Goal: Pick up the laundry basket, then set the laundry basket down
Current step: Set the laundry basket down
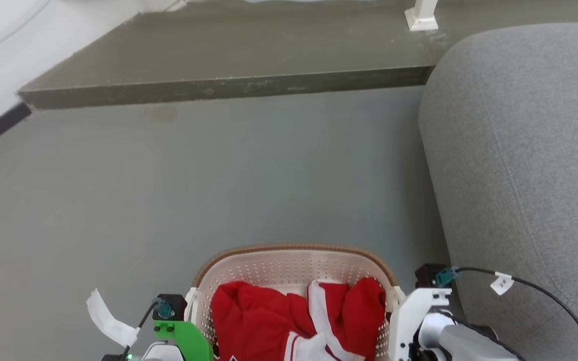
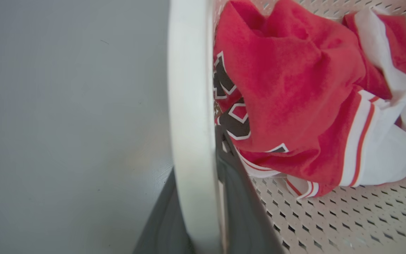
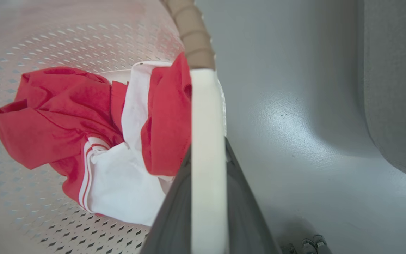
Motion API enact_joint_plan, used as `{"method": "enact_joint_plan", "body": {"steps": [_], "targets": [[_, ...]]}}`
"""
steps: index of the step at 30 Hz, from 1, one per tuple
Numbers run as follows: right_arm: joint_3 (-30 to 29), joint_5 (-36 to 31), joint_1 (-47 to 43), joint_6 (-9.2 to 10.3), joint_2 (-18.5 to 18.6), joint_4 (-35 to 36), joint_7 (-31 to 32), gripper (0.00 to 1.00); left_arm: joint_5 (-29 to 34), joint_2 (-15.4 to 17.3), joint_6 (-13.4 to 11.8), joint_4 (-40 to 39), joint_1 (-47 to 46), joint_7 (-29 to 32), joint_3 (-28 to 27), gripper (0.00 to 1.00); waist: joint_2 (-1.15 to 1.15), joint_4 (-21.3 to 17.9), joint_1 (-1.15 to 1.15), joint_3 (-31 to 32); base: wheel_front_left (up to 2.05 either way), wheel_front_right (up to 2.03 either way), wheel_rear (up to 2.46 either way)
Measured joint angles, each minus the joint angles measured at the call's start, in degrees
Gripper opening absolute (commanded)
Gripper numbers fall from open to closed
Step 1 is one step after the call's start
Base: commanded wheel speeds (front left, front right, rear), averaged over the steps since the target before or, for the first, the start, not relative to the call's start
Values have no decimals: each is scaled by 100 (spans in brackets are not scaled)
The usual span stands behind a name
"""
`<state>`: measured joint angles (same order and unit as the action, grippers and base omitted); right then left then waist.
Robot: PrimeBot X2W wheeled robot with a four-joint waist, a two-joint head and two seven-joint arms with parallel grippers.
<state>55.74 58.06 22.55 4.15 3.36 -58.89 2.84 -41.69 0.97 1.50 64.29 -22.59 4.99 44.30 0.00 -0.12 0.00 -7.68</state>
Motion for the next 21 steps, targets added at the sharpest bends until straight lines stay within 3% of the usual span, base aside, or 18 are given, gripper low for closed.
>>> {"method": "enact_joint_plan", "body": {"steps": [21], "targets": [[-121,-165,1712,59,52,-27,-366,0,-57,45,-263,-200,-1366,-410,-310,0,0,14,0,-1194,0,0,0]]}}
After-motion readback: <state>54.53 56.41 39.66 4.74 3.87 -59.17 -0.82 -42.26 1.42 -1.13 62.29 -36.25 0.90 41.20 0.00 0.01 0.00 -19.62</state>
